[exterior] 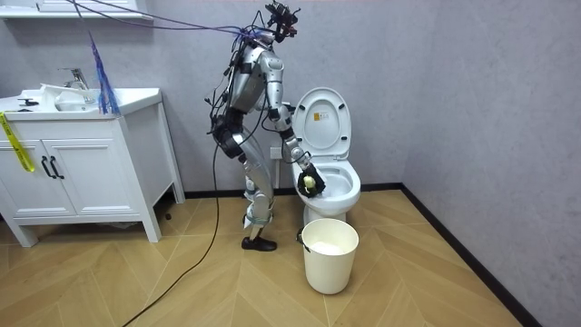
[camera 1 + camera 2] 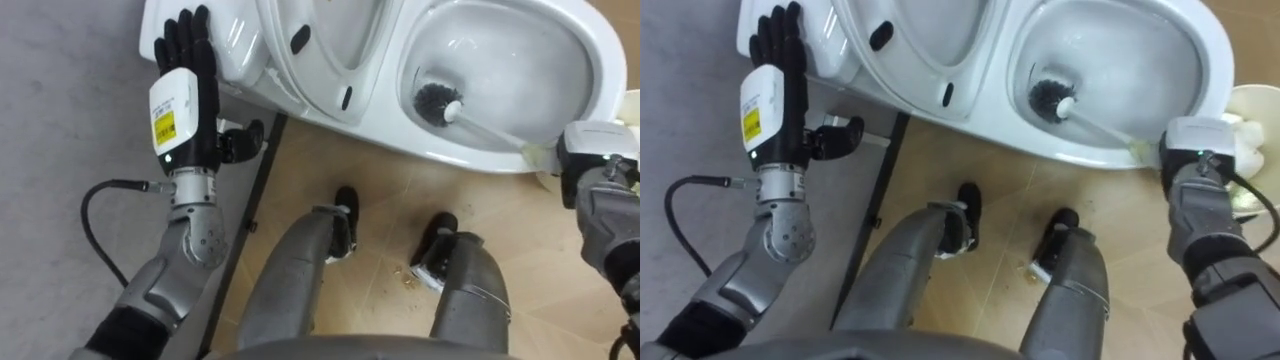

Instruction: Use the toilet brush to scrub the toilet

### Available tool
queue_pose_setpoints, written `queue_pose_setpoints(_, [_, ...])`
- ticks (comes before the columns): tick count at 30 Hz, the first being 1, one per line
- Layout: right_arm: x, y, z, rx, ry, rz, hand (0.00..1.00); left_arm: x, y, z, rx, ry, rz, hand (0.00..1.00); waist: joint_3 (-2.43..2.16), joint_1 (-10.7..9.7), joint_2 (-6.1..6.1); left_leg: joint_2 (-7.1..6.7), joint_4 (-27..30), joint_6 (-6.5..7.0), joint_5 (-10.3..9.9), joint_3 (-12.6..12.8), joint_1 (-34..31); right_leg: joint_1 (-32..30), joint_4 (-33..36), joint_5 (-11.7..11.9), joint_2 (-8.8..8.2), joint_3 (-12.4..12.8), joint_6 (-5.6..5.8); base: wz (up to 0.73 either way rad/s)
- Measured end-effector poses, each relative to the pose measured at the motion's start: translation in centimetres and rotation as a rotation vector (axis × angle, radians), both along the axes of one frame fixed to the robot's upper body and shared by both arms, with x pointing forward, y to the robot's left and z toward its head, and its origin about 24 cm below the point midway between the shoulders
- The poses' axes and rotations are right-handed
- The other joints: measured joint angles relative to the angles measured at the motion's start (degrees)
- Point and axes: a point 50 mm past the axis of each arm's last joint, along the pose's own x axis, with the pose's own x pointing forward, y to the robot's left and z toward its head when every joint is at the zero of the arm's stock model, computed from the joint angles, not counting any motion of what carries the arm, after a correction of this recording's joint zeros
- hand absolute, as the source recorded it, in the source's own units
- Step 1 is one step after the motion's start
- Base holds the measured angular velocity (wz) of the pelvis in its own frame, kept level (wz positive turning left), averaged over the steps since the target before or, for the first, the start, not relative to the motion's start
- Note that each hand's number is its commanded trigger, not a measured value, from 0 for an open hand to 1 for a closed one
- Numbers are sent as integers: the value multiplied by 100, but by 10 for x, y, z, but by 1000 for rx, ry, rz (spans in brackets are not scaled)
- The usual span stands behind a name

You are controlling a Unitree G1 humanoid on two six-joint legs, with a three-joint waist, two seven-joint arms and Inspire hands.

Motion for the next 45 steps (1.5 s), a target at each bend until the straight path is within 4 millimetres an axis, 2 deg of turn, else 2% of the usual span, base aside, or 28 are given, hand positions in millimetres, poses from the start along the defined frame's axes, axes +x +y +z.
queue_pose_setpoints(4, [7,-1,7,-17,-25,25,100,2,1,2,3,-16,-11,0,10,5,-17,-12,90,13,-9,2,-98,-79,83,-10,-17,-8,-5,1])
queue_pose_setpoints(6, [16,-1,14,-13,-54,33,100,3,3,3,14,-27,-12,0,19,8,-98,-17,112,17,-9,47,-139,-200,179,-12,-42,79,-6,-7])
queue_pose_setpoints(10, [32,2,28,-33,-111,71,100,5,7,6,34,-40,-17,0,33,10,-161,-39,223,36,-20,104,-262,-399,366,-33,-109,162,-16,-4])
queue_pose_setpoints(15, [45,13,40,-119,-182,216,100,9,10,11,50,-73,-12,0,25,-9,-321,-44,368,48,-30,180,-400,-596,574,-91,-111,268,-31,1])
queue_pose_setpoints(16, [46,15,42,-130,-188,233,100,9,11,10,53,-72,-10,0,11,-10,-318,-42,365,48,-30,191,-386,-594,573,-89,-111,281,-32,-11])
queue_pose_setpoints(18, [51,23,44,-155,-202,289,100,9,14,9,62,-73,-7,0,13,-17,-343,-9,361,42,-36,211,-322,-513,532,-76,-98,261,-50,-8])
queue_pose_setpoints(20, [51,32,44,-169,-217,328,100,8,15,9,68,-72,-10,0,7,-46,-338,7,333,30,-34,166,-305,-445,438,-55,-54,185,-67,-2])
queue_pose_setpoints(25, [39,62,28,-123,-218,343,100,3,18,4,61,-69,0,0,-7,-21,-302,159,284,-25,-57,77,-212,-217,133,28,231,145,-55,-8])
queue_pose_setpoints(27, [30,75,22,-82,-219,323,100,1,20,2,61,-71,18,0,-15,-20,-236,215,267,-71,-67,19,-214,-166,21,53,321,109,-75,-8])
queue_pose_setpoints(29, [24,78,20,-54,-218,293,100,-2,21,-1,52,-64,28,0,-39,-27,-147,237,252,-86,-75,0,-222,-145,-30,71,334,57,-102,-4])
queue_pose_setpoints(33, [21,75,15,-36,-191,250,100,-4,24,-4,13,-47,59,0,-51,-12,8,300,269,-146,-112,-9,-217,-131,-52,68,384,58,-141,-6])
queue_pose_setpoints(36, [32,54,19,-66,-161,206,100,-3,25,-6,20,-38,59,0,-45,35,99,281,266,-159,-118,1,-246,-192,7,43,318,46,-172,0])
queue_pose_setpoints(38, [37,40,20,-31,-158,144,100,-1,22,-4,20,-43,44,0,-25,123,69,252,272,-158,-118,32,-275,-271,102,4,259,57,-187,8])
queue_pose_setpoints(39, [39,32,23,-11,-175,108,100,1,20,-2,22,-52,32,0,13,121,7,182,270,-164,-102,-14,-331,-334,184,-34,179,19,-188,24])
queue_pose_setpoints(40, [41,32,25,3,-184,103,100,1,21,-1,24,-58,32,0,10,81,2,157,274,-155,-88,-19,-353,-359,226,-61,142,4,-186,33])
queue_pose_setpoints(41, [42,29,25,33,-192,94,100,2,20,4,29,-79,30,0,22,17,-107,75,278,-153,-79,-15,-363,-425,359,-140,45,25,-179,24])
queue_pose_setpoints(42, [41,27,24,48,-194,90,100,3,20,6,33,-87,28,0,24,15,-182,63,286,-146,-76,8,-382,-468,409,-163,10,38,-179,20])
queue_pose_setpoints(43, [40,23,25,66,-197,85,100,5,18,9,47,-103,21,0,63,27,-260,42,313,-131,-68,21,-409,-502,470,-177,-34,37,-176,14])
queue_pose_setpoints(45, [42,17,30,57,-204,84,100,8,15,13,59,-123,2,0,76,26,-282,-16,394,-78,-62,19,-522,-601,592,-201,-133,28,-151,15])
